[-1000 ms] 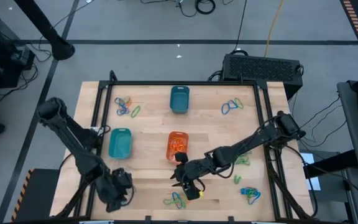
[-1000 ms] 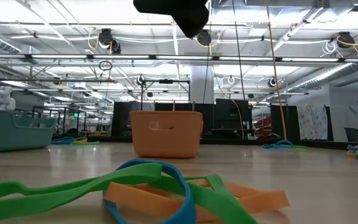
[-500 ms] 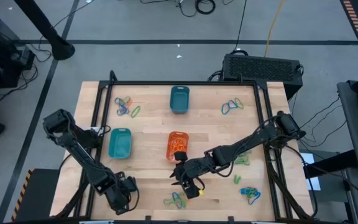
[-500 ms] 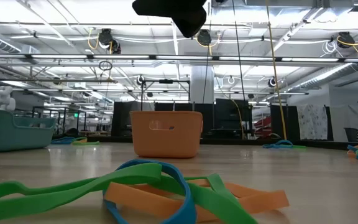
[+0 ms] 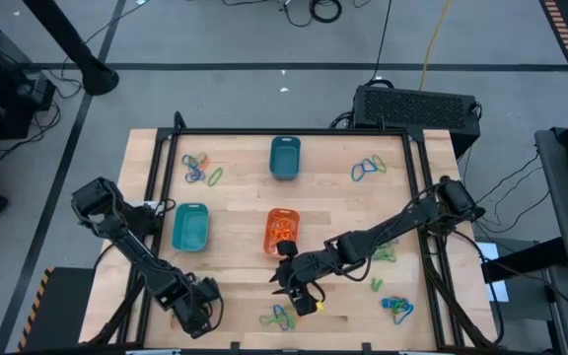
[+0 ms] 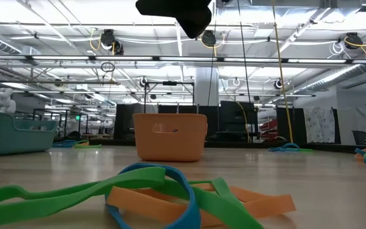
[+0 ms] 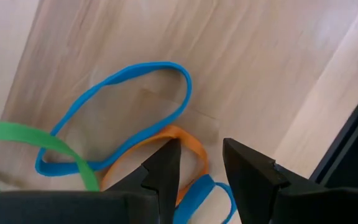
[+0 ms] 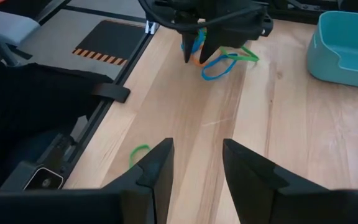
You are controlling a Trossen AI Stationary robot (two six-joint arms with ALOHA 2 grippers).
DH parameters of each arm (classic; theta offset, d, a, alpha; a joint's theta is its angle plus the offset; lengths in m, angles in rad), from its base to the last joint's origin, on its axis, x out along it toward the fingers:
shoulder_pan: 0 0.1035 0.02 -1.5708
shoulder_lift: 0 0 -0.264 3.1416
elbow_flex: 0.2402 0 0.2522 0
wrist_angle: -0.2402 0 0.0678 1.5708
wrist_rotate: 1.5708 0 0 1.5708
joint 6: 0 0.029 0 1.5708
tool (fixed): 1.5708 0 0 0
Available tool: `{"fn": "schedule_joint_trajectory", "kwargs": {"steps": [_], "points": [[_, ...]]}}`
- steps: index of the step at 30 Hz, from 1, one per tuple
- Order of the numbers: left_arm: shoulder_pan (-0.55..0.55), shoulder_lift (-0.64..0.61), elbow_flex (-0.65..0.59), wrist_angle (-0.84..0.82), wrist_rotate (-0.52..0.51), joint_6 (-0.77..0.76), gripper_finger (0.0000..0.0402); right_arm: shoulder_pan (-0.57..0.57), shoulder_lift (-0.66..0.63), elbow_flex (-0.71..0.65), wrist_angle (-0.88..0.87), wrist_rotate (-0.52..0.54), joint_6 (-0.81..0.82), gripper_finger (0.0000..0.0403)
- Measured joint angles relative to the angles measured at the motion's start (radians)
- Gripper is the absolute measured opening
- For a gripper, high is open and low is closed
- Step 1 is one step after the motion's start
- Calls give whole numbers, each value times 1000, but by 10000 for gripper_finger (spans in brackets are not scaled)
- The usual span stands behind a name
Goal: Sort rubber bands into baskets
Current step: Put the orange rubber band into the orange bin
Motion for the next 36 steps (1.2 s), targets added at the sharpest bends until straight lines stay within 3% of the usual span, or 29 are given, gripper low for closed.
{"fn": "schedule_joint_trajectory", "kwargs": {"steps": [10, 18, 24, 36], "points": [[6, 6, 0, -74, 19, 21, 120, 0, 0, 0, -1, 0, -14, 130], [5, 7, -4, -58, 20, 85, 9, 0, 0, 0, -1, 0, -19, 130], [4, 1, 4, -1, 8, 209, 4, 0, 0, 0, -1, 0, -19, 130], [4, -77, 99, -14, -150, 367, 1, 0, 0, 0, -7, 0, -23, 130]]}}
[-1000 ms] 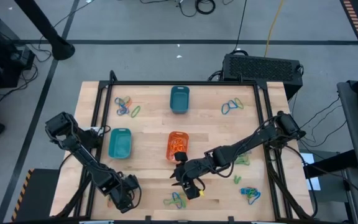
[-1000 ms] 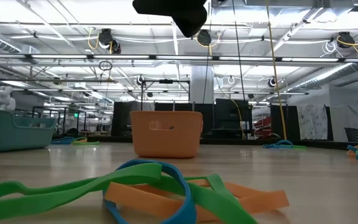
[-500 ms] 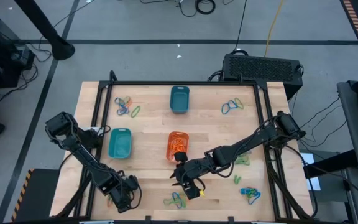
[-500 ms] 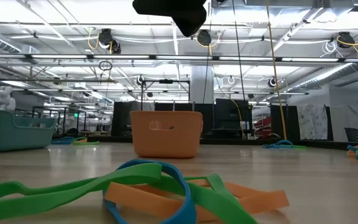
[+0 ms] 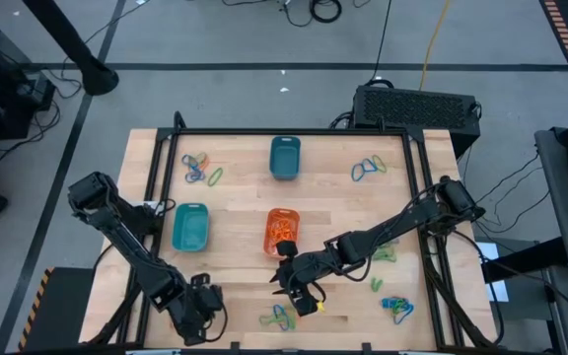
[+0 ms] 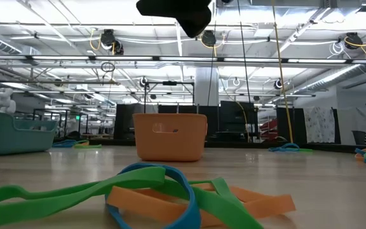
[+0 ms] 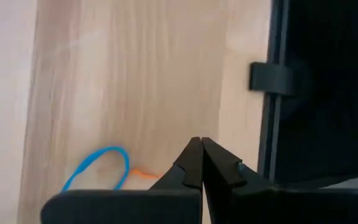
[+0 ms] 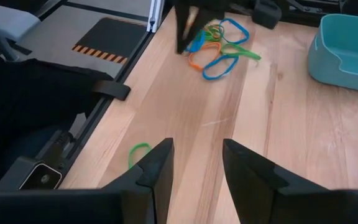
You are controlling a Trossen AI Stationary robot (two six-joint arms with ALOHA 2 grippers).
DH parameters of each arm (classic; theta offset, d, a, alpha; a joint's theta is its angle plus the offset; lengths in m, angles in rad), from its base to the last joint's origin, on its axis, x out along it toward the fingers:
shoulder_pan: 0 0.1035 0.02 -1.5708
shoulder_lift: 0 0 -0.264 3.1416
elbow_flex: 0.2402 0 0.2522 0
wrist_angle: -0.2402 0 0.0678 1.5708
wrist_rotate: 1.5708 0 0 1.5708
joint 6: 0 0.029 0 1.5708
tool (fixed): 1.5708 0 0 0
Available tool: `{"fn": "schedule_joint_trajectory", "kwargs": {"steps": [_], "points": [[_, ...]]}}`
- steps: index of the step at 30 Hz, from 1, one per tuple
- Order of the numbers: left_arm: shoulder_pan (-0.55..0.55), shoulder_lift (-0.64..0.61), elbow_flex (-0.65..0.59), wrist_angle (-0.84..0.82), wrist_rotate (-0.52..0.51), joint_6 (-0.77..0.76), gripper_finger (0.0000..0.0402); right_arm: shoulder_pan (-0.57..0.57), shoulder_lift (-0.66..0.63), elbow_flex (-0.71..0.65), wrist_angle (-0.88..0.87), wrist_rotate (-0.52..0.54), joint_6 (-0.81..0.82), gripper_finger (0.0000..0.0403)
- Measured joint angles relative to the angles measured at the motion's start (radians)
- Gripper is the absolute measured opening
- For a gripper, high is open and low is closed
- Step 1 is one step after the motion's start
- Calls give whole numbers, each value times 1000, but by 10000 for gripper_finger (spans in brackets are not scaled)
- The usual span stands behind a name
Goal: Sort rubber bands into baskets
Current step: Put the orange rubber band into the orange bin
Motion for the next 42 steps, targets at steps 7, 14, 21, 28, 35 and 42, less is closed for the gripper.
{"fn": "schedule_joint_trajectory", "kwargs": {"steps": [7, 14, 21, 28, 35, 42], "points": [[0, 4, -15, -31, 15, -149, 18, 0, 0, 0, -3, 0, 0, 130], [-30, 4, -18, -31, 20, -93, 70, 0, 0, 0, -4, 0, 0, 130], [-63, 37, -17, -38, -2, -71, 108, 0, 0, 0, -5, 0, 0, 130], [-74, 92, -17, -39, -2, -52, 127, 0, 0, 0, -6, 0, 0, 130], [-74, 93, -18, -33, 23, -55, 128, 0, 0, 0, -6, 0, 0, 130], [-74, 106, -17, -27, 27, -63, 128, 0, 0, 0, -6, -1, 0, 130]]}}
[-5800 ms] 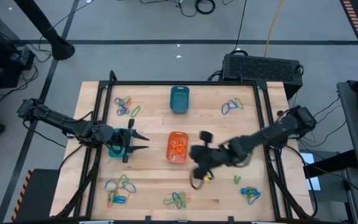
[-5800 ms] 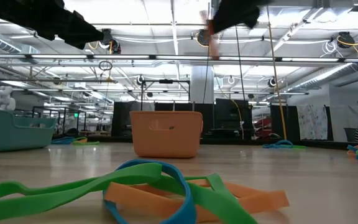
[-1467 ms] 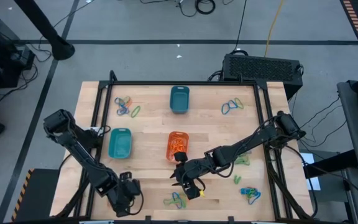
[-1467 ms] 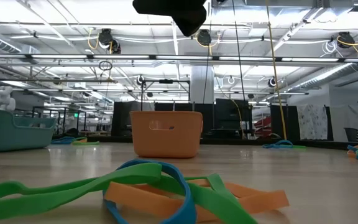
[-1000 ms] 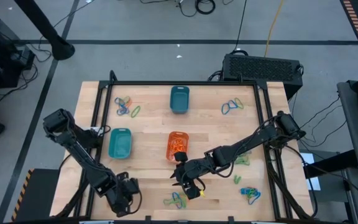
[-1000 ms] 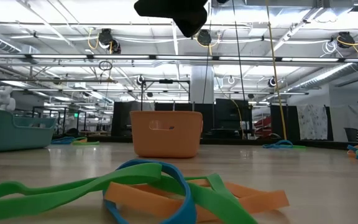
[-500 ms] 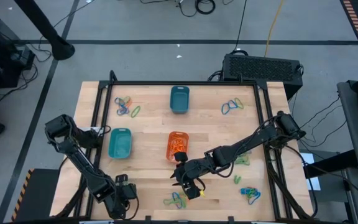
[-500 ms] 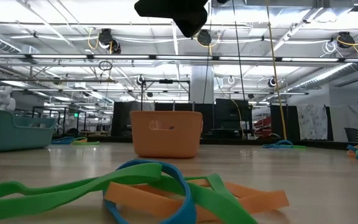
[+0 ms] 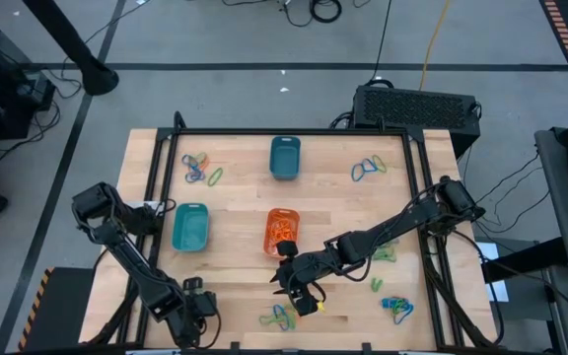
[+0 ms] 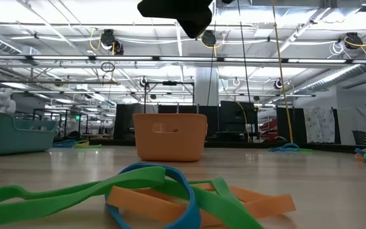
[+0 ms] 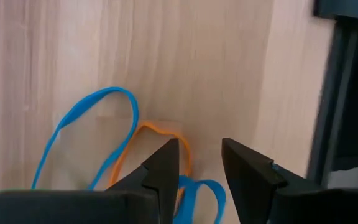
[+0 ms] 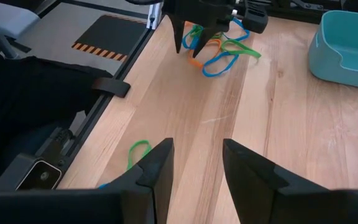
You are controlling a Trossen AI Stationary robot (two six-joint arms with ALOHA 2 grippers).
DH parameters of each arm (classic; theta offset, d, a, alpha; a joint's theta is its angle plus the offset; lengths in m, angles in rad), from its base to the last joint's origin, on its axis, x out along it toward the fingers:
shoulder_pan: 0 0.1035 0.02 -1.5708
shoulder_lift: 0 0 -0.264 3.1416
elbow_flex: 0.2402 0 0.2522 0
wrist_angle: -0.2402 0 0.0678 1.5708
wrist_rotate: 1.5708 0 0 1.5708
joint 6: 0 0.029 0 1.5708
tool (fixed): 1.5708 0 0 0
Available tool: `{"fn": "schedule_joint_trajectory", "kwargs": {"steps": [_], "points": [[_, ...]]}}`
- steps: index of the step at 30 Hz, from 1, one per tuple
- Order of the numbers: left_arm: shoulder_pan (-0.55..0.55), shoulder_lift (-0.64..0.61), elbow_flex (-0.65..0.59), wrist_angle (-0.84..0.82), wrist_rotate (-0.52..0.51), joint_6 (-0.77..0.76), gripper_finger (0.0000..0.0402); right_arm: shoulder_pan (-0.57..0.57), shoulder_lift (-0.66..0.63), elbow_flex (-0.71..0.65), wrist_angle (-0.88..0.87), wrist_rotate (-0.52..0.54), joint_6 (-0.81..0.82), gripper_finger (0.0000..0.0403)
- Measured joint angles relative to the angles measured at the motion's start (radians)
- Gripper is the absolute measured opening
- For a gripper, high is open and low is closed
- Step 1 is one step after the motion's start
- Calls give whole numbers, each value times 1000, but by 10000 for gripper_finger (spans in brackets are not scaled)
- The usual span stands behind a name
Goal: Sort rubber bands into baskets
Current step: Put the orange rubber band into the orange bin
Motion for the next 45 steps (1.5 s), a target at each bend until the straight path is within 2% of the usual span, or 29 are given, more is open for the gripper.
{"fn": "schedule_joint_trajectory", "kwargs": {"steps": [10, 13, 18, 23, 27, 30, 32, 36, 41, 45], "points": [[2, 76, 9, 9, 52, 18, 123, 0, 0, 0, 0, 0, 0, 130], [3, 79, 15, -6, 54, 23, 94, 0, 0, 0, 0, 0, 0, 130], [24, 82, 15, -8, 84, 35, 12, 0, 0, 0, 0, 0, 0, 130], [35, 85, 34, -25, 87, 103, 4, 0, 0, 0, 0, 0, 0, 130], [31, 84, 87, -114, 14, 169, 3, 0, 0, 0, 0, 0, 0, 130], [37, 76, 108, -222, -90, 175, 2, 0, 0, 0, -1, 0, 0, 130], [36, 58, 115, -237, -153, 168, 2, 0, 0, 0, -1, 0, 0, 130], [27, 22, 115, -262, -210, 168, 1, 0, 0, 0, -2, 0, 0, 130], [17, -43, 116, -256, -243, 177, 1, 0, 0, 0, -1, 0, 0, 130], [4, -111, 116, -264, -201, 169, 1, 0, 0, 0, 0, 0, 0, 130]]}}
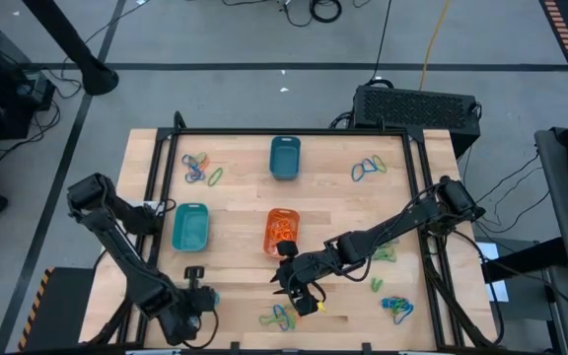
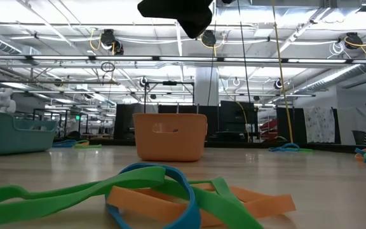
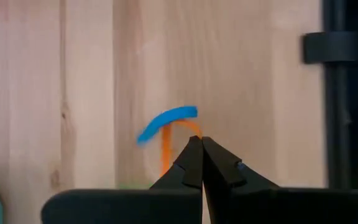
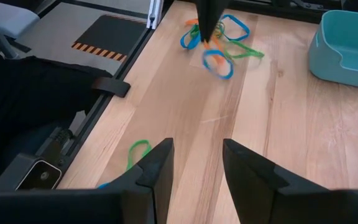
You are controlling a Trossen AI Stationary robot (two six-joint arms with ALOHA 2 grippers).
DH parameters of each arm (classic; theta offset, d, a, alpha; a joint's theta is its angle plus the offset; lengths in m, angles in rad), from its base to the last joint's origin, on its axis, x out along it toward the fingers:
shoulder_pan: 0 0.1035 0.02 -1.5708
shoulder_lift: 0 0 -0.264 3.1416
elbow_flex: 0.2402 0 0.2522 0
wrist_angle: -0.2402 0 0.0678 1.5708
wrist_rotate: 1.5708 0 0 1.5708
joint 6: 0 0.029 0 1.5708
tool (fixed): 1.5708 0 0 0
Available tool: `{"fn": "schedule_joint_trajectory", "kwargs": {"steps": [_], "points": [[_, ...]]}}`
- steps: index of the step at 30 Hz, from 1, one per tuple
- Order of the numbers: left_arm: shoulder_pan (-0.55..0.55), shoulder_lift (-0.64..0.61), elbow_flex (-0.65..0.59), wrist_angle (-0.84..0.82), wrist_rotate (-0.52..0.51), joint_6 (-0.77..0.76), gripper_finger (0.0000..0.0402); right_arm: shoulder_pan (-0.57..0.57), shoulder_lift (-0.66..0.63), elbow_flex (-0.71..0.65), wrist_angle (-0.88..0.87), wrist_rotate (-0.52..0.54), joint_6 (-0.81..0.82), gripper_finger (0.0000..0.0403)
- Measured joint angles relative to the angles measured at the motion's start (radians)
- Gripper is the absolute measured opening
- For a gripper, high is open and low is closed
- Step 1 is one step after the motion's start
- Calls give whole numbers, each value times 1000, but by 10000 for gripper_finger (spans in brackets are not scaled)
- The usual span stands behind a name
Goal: Sort rubber bands into baskets
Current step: Put the orange rubber band into the orange bin
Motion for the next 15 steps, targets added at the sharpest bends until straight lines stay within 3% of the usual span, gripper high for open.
{"fn": "schedule_joint_trajectory", "kwargs": {"steps": [6, 11, 15], "points": [[-3, -78, 2, -54, 86, -69, 0, 0, 0, 0, 3, 0, 0, 130], [-3, -82, 2, -264, 262, -231, 0, 0, 0, 0, 5, 0, 0, 130], [-3, -82, 2, -385, 296, -291, 0, 0, 0, 0, 5, 0, 0, 130]]}}
